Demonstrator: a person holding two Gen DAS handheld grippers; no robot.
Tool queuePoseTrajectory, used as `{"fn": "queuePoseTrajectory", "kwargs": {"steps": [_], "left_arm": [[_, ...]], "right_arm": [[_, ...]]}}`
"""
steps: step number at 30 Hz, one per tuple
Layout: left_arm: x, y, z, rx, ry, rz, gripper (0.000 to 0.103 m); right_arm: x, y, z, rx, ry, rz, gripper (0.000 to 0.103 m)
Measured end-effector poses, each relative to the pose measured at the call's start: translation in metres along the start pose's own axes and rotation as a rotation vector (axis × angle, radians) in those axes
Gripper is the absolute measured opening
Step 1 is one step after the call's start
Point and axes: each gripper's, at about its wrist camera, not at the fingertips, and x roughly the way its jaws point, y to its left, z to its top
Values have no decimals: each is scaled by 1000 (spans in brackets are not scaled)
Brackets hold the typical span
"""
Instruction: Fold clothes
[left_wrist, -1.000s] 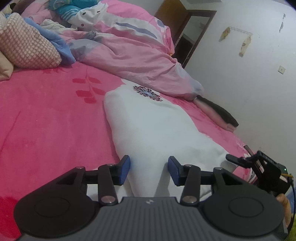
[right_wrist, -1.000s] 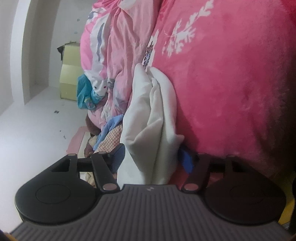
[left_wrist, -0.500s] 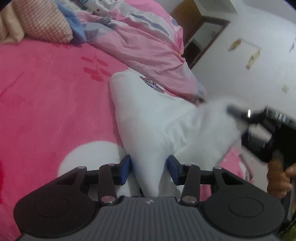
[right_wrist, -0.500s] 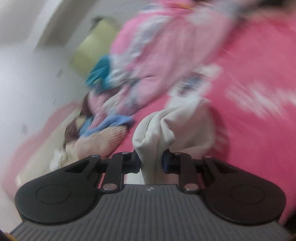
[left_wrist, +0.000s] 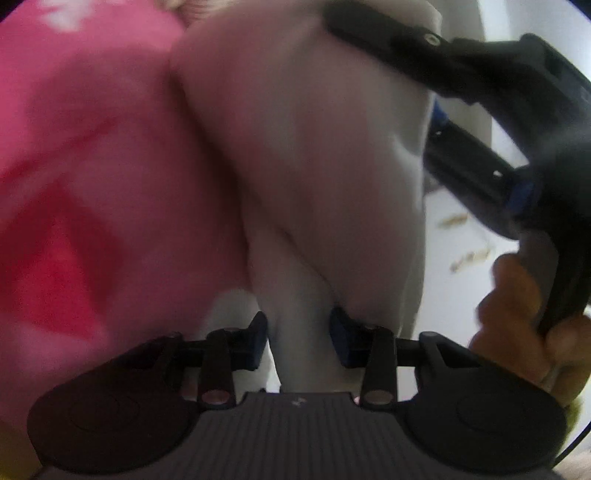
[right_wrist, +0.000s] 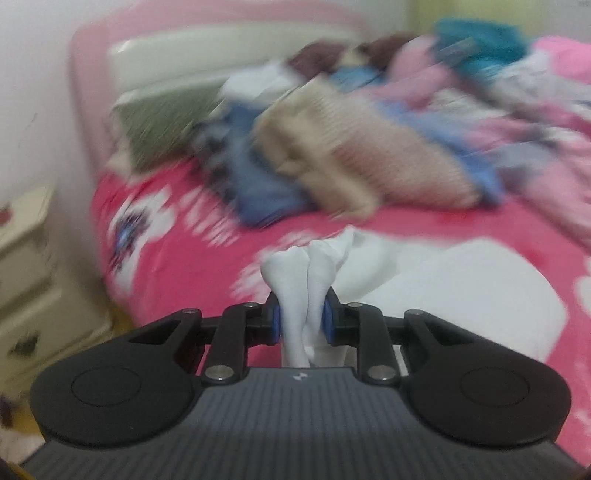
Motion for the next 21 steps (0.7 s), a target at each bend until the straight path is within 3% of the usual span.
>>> {"fn": "queuePoseTrajectory", "kwargs": {"steps": [4,9,13,14,16,19,21], "left_arm": [[-24,15,0,-70,-25,2,30],[-52,26,-2,-114,-33,15,40],[-75,28,-4,-102,-48,39,46],[-81,28,-5,-95,-57,43,49],[-91,28,-5,-81,-80,42,55],[-99,28,-2,-73,-114,25,60],[-103,28,0,-74,-138,4,67]], "right_arm": [[29,40,-5,-96,68,1,20],[39,47,1,-50,88,63,36],[9,15,10,138,-79,251,41],[-5,1,11,183,-141,258,41],[-34,-26,10,259,-252,212,43],[-70,-64,-6,387,-325,131,46],[-83,-78,-31,483,-326,109,56]]}}
